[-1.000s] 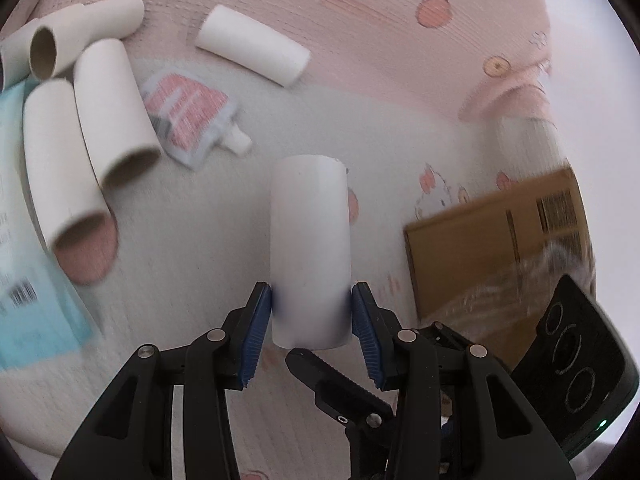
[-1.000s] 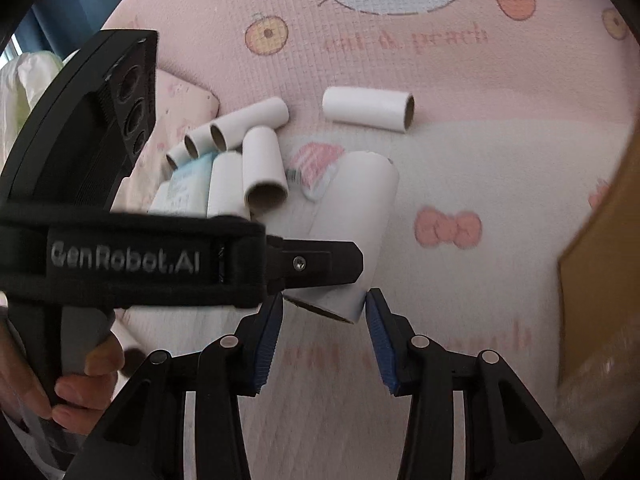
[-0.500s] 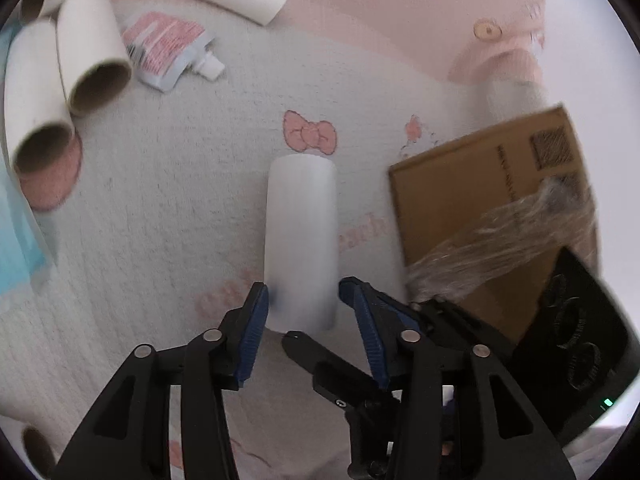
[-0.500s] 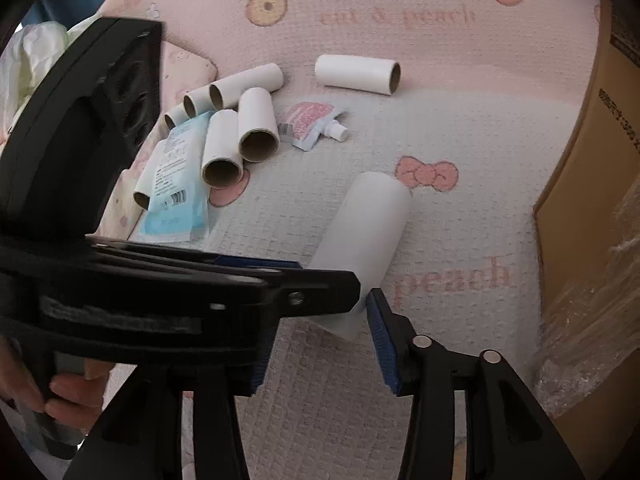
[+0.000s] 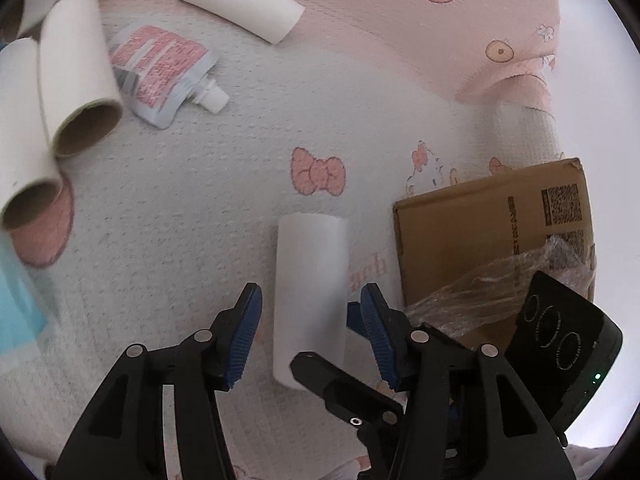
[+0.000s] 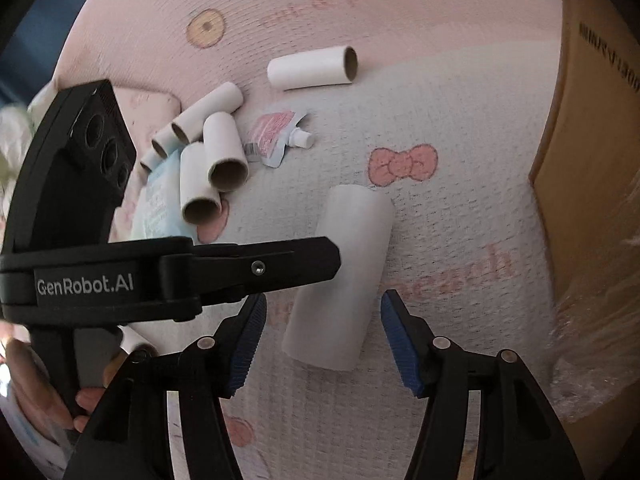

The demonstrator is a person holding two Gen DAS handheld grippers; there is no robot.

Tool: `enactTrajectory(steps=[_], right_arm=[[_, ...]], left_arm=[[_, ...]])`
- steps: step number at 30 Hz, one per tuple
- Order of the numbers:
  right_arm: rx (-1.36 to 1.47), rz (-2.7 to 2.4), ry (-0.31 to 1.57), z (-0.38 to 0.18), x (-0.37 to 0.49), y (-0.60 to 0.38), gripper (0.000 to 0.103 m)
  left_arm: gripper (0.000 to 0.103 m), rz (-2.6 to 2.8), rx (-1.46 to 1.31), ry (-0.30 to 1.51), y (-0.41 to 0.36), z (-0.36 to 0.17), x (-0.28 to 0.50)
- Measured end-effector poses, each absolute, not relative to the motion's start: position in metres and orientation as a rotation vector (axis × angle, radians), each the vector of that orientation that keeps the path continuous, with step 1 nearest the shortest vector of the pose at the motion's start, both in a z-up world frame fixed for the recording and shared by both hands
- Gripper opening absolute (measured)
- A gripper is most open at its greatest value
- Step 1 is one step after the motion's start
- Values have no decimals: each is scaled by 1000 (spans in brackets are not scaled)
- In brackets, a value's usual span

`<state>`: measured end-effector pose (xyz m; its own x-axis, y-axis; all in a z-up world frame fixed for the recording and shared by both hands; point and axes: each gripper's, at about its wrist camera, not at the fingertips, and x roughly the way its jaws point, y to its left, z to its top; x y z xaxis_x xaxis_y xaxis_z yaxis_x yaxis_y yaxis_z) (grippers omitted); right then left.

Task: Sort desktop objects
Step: 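Lift the tube with the right gripper toward the box, then carry the tube with the right gripper over the cardboard box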

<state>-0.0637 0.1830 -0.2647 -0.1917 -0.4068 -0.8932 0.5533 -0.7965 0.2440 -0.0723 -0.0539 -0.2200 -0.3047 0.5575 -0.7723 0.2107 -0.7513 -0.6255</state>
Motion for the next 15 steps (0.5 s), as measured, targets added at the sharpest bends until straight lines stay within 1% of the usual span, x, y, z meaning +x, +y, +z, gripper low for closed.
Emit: enactTrajectory(steps=[5,7,8,9,12,15], right_arm=[[1498,-2012,169,-273,-72,179,57],[1537,-1996,145,-278,-77,181,53],[1562,-1968,115,-282,-79,182,47],[1588,-1950,101,-286,-81,183,45],[1601,-1927,56,-288,-83,186,44],[1576,-1936,107,-286,-79,183,44]], left_arm=[[55,2124,-1719,-932,-50,-226,-78],[55,2111,-1717,-929,-49,-228,-78],[54,2101,-1717,-924,-48,-229,-77],[54,2095,-1714,-921,-47,-230,-77],[51,2096,-1719,-908,-45,-233,-75],[48,2098,-1717,-909,-44,-234,-71]])
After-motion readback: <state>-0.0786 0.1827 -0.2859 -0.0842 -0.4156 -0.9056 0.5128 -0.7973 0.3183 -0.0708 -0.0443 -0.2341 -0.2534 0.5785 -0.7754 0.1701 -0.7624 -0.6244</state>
